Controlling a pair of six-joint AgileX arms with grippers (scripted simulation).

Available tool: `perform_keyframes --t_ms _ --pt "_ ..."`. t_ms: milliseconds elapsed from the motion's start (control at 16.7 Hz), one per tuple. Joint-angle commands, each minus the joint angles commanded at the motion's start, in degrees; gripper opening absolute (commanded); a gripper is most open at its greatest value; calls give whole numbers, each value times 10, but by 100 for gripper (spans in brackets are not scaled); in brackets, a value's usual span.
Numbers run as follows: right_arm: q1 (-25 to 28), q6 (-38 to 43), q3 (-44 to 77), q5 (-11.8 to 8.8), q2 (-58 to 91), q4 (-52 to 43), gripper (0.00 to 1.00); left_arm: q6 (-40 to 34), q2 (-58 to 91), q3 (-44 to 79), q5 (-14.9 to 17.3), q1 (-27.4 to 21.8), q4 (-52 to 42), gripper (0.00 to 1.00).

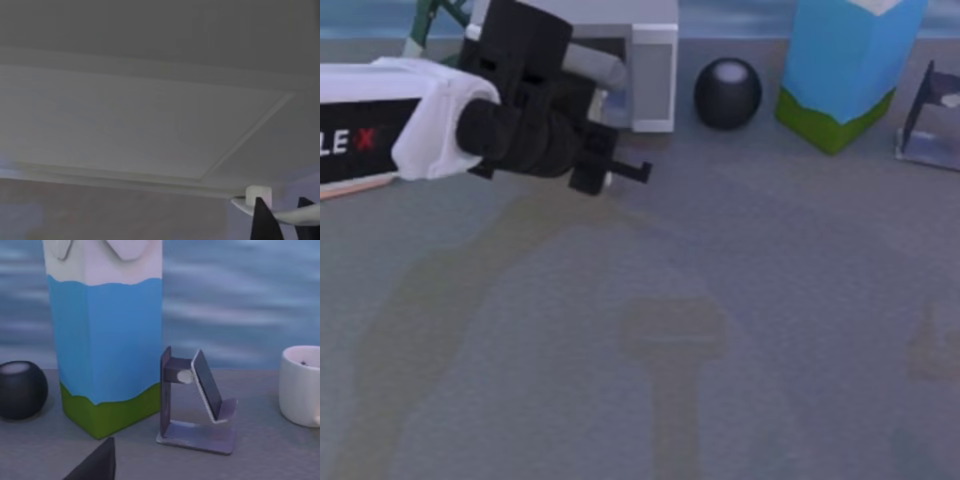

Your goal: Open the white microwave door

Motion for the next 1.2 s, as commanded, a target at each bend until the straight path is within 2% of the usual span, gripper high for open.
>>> perform_keyframes --t_ms 240,1200 --pt "0 0 0 0 0 0 100 21 -9 -11 14 11 2 0" --pt "0 0 0 0 0 0 100 22 -9 -11 15 11 2 0"
